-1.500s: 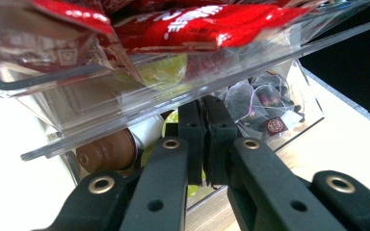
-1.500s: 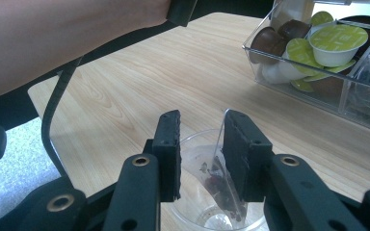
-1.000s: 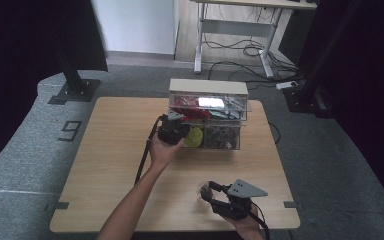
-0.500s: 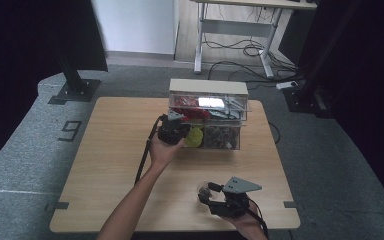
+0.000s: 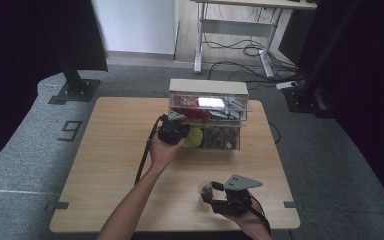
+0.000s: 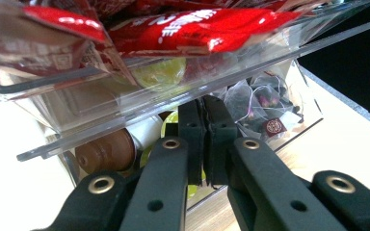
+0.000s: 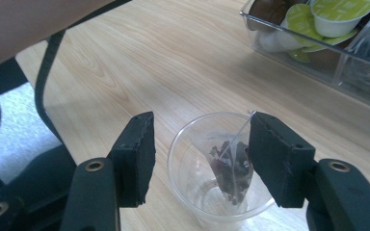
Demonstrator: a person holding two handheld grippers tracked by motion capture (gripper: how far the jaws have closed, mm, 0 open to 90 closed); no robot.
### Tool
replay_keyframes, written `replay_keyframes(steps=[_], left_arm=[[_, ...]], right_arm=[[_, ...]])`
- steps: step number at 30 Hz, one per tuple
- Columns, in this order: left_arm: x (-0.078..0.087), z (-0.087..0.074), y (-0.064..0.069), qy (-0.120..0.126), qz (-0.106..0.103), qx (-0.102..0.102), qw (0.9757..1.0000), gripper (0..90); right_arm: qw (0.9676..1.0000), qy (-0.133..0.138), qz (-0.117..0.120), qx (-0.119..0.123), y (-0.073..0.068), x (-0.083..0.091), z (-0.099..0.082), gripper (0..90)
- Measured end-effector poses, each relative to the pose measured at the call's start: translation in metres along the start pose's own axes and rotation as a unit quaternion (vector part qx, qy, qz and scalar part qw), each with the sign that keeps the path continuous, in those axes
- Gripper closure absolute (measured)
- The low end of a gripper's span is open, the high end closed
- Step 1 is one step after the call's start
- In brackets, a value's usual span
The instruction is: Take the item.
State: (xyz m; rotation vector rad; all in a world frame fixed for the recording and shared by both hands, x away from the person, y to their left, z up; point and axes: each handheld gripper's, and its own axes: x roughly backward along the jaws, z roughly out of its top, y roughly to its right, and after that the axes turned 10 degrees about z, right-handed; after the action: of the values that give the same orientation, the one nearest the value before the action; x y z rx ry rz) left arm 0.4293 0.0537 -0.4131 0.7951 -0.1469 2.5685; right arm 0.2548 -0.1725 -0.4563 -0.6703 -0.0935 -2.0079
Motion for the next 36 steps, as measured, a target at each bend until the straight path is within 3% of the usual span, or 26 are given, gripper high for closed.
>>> replay_keyframes(steps=[6, 14, 22, 28, 32, 36], left_arm=[[0.0, 0.0, 0.0, 0.002, 0.0, 0.001, 1.0, 87.2], [0.0, 0.0, 0.0, 0.001, -0.001, 0.001, 1.0, 87.2], [0.0, 0.0, 0.0, 0.002, -0.001, 0.0, 1.0, 87.2], [-0.001, 0.0, 0.002, 0.003, -0.001, 0.0, 1.0, 87.2], [-0.001, 0.0, 0.002, 0.004, -0.002, 0.001, 1.0, 87.1], [-0.001, 0.0, 0.002, 0.005, -0.003, 0.001, 1.0, 87.1]], right_arm=[[1.0, -0.005, -0.003, 0.004, 0.0, 0.004, 0.005, 42.2], [0.9976, -0.067, 0.003, 0.015, 0.0, 0.002, 0.017, 42.1], [0.9945, -0.104, -0.001, 0.011, 0.001, 0.001, 0.022, 42.7], [0.9897, -0.142, -0.003, 0.016, 0.002, 0.0, 0.027, 42.1], [0.9915, -0.129, -0.002, 0.014, 0.003, 0.003, 0.03, 42.0], [0.9955, -0.095, 0.0, 0.009, 0.005, 0.008, 0.028, 42.4]])
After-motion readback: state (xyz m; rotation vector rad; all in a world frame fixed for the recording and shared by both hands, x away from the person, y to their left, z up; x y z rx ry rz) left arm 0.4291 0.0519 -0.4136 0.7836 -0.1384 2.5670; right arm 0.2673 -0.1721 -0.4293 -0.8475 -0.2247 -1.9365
